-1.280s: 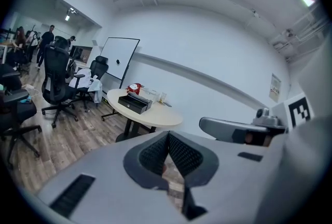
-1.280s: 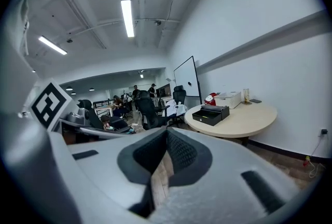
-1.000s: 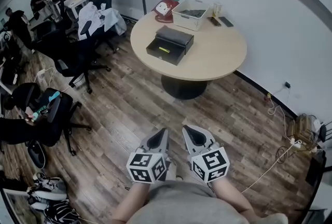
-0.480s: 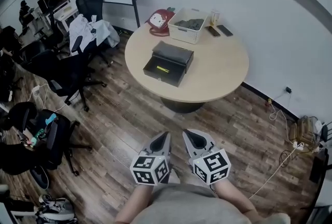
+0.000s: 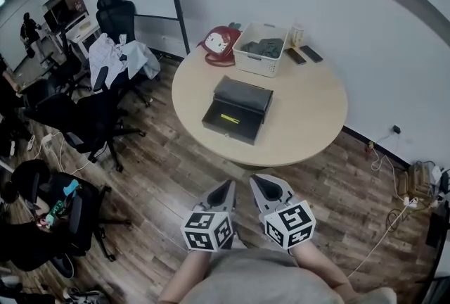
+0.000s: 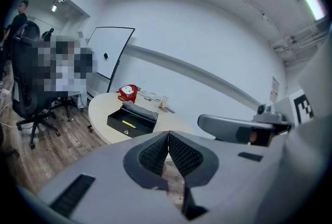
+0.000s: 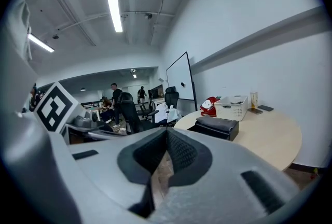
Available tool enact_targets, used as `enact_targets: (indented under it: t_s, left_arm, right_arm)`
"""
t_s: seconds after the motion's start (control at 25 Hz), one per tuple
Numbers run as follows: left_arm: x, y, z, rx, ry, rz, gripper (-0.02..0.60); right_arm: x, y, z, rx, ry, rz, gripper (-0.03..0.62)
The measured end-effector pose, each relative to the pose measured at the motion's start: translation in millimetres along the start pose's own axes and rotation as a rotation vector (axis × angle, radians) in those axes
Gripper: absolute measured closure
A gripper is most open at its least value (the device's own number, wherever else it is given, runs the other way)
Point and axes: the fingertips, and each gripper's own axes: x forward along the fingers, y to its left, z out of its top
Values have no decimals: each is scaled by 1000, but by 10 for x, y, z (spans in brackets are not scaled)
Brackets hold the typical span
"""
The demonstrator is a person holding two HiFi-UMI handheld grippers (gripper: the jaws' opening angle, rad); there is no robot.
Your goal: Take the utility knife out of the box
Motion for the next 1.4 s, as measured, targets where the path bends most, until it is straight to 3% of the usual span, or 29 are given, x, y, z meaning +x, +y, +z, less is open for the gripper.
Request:
enact_targets:
  t_s: [0.4,0.72,1.4]
  left_arm:
    - [388,578,231,-2,15,-23,578]
    - [552,883,253,-34,49,-31,578]
    - [1332,1536,406,-89,80,61,578]
  right_arm:
    - [757,-155,52,-21,23,-17,594]
    - [1116,-339,-67,-45,112,-45,594]
    - [2111,-1169,-231,-151,249,-24,593]
